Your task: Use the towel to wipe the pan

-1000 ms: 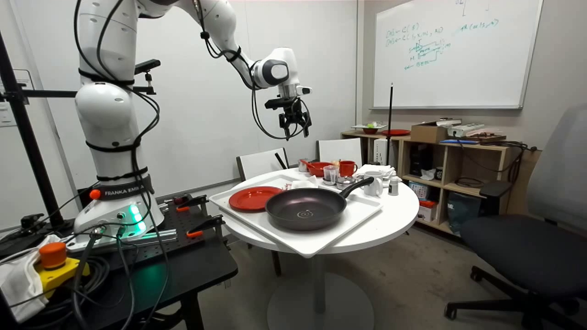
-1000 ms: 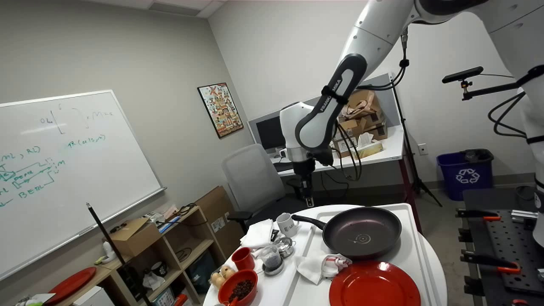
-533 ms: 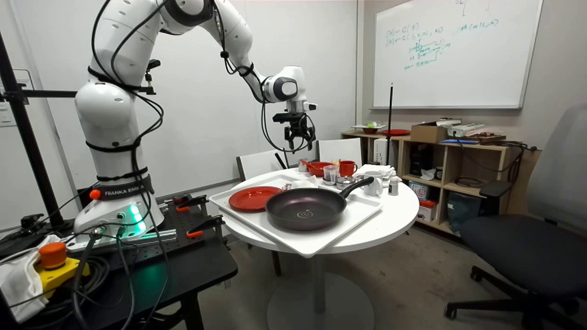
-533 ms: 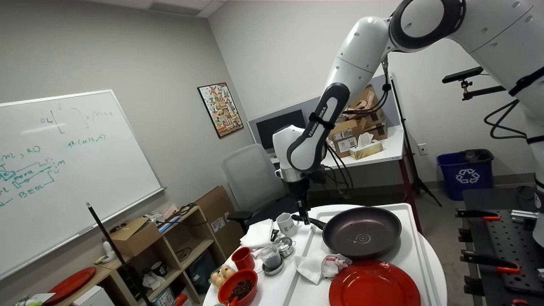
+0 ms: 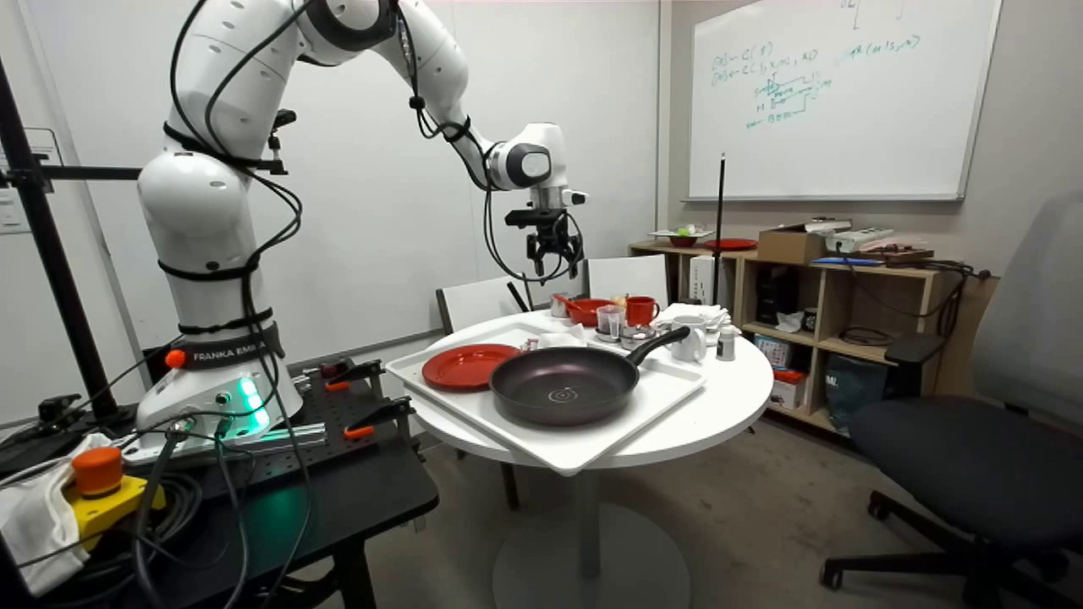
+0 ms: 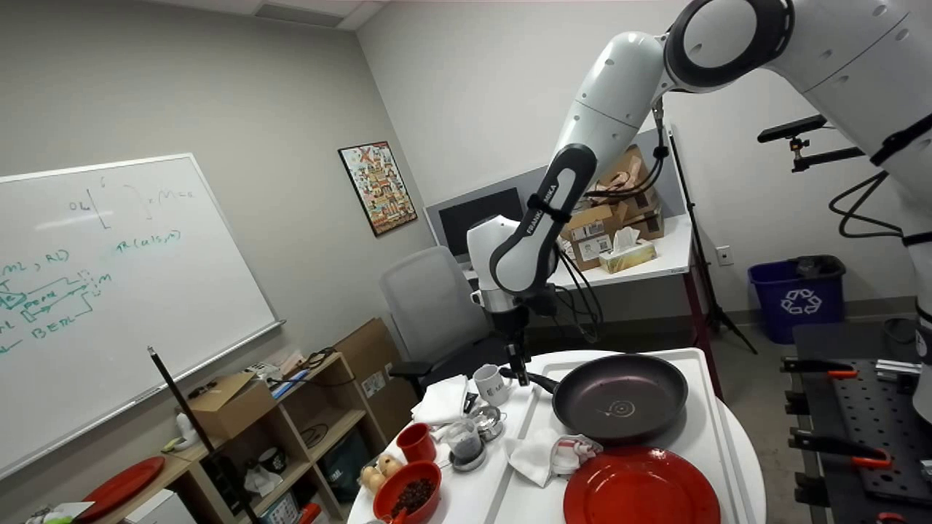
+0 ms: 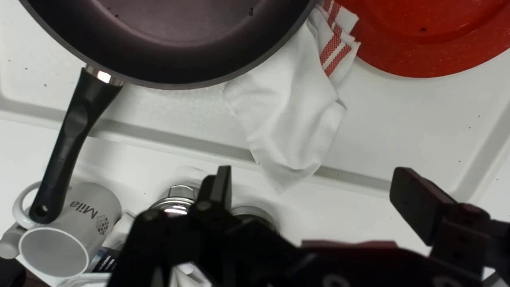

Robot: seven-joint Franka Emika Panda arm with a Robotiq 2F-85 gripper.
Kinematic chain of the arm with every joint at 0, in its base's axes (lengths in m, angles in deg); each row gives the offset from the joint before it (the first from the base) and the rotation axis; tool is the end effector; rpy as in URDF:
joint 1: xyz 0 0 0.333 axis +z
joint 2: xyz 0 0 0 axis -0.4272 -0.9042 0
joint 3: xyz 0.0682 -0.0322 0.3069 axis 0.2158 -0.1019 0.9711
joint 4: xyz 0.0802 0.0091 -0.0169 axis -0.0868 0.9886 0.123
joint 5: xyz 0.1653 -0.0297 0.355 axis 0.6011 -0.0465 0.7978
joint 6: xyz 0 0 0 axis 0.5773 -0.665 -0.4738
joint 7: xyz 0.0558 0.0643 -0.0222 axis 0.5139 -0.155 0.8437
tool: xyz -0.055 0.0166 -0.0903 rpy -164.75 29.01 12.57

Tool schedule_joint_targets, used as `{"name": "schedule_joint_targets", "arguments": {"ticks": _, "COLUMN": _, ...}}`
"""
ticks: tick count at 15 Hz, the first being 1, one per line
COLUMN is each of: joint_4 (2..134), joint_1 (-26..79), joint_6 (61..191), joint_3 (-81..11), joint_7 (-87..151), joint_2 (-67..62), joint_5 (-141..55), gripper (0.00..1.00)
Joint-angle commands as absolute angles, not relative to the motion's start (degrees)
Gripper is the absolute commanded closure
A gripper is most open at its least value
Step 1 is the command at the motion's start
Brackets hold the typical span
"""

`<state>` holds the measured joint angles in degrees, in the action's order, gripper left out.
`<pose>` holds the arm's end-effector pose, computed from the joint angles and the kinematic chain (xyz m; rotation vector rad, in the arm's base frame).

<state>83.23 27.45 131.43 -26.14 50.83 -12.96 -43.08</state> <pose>0.6403 0.0757 0.2695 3.0713 0.6229 0.1466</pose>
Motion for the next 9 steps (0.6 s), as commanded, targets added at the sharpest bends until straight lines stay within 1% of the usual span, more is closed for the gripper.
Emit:
{"name": "schedule_joint_targets", "arguments": {"ticks": 1, "joint_4": 79.9, "joint_1": 25.6, "joint_6": 132.5, "joint_3": -23.8, "joint_7": 53.6, "joint_2": -18.1, "joint_5": -39.4, "gripper": 0.00}}
{"name": "schedule_joint_targets", "arguments": {"ticks": 5, "joint_4": 77.0, "joint_1": 24.1, "joint_6": 132.0, "joint_3": -20.8, "joint_7": 56.9, "joint_2": -22.9, "joint_5": -36.4, "gripper": 0.00}}
{"name": "schedule_joint_targets", "arguments": {"ticks": 9, "joint_4": 74.1, "joint_1": 25.3, "joint_6": 132.4, "joint_3": -21.1, "joint_7": 54.5, "joint_2": -26.4, "joint_5": -37.4, "gripper": 0.00}}
